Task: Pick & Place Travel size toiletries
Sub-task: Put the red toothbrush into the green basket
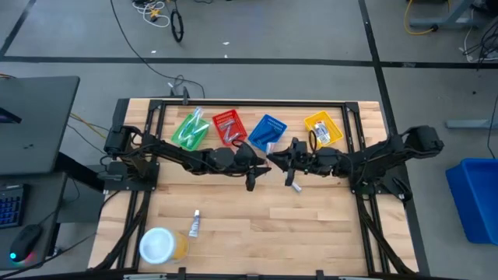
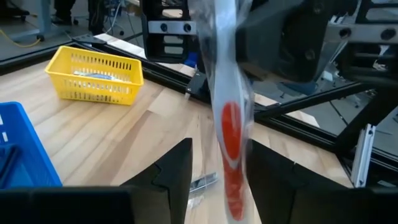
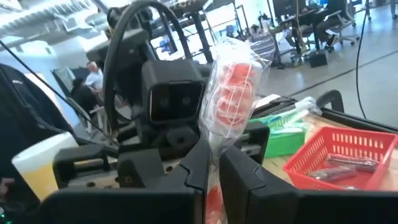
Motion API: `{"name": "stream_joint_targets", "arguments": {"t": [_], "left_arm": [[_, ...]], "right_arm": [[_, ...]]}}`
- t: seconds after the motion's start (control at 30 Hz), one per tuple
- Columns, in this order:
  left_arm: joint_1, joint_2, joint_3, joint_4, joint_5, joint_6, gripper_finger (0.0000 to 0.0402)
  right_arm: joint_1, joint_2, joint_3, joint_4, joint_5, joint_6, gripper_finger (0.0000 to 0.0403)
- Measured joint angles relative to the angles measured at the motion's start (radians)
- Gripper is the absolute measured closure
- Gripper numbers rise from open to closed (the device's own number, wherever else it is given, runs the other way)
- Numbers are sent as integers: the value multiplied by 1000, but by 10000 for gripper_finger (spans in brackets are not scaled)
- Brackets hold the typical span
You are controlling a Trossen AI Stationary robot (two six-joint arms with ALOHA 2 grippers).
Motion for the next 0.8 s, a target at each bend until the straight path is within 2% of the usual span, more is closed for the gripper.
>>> {"name": "stream_joint_targets", "arguments": {"t": [0.1,0.4,0.57,0.8], "left_arm": [[0,0,0,-2,0,-3,267],[0,0,0,-18,-2,-4,361],[0,0,0,-56,-21,-5,362],[17,-33,0,-236,-54,-61,362]], "right_arm": [[0,7,0,-1,0,-5,372],[-9,8,0,-9,-3,13,355],[-21,8,0,-62,-4,48,323],[-20,8,0,-136,2,96,267]]}}
